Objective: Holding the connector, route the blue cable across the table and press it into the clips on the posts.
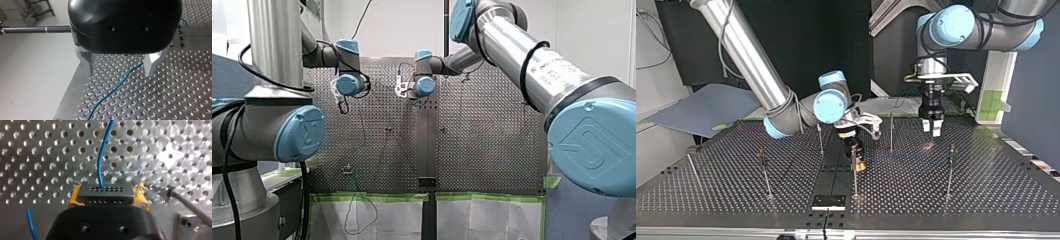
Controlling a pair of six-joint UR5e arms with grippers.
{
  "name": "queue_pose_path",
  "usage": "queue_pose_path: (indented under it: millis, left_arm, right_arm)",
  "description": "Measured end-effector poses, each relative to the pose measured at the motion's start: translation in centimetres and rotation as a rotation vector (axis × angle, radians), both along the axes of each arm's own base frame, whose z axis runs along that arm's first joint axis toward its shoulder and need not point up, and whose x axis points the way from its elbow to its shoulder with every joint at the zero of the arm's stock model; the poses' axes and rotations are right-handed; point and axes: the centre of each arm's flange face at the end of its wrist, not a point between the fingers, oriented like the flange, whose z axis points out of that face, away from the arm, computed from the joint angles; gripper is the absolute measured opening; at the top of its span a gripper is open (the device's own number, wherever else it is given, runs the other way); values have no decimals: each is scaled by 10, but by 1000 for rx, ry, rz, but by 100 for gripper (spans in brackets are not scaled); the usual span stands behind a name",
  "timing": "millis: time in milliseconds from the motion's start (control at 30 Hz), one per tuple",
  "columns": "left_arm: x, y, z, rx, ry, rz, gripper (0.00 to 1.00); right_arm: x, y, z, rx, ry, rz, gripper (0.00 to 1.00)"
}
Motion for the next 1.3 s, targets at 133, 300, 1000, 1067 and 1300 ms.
queue_pose_path:
  millis: [133, 300, 1000, 1067, 1300]
  left_arm:
    - [2, -13, 3, 26, -7, 7, 100]
    - [2, -30, 13, 56, -33, 17, 100]
    - [45, -57, 18, 196, 1, 148, 100]
    - [47, -56, 19, 210, 0, 157, 100]
    - [65, -57, 15, 260, 34, 170, 100]
  right_arm:
    - [-5, -1, -3, 19, 19, -8, 0]
    - [-6, -2, -4, 24, 24, -12, 0]
    - [-6, -2, -4, 20, 25, -11, 0]
    - [-6, -2, -3, 19, 24, -10, 0]
    - [-5, -2, -3, 19, 24, -8, 0]
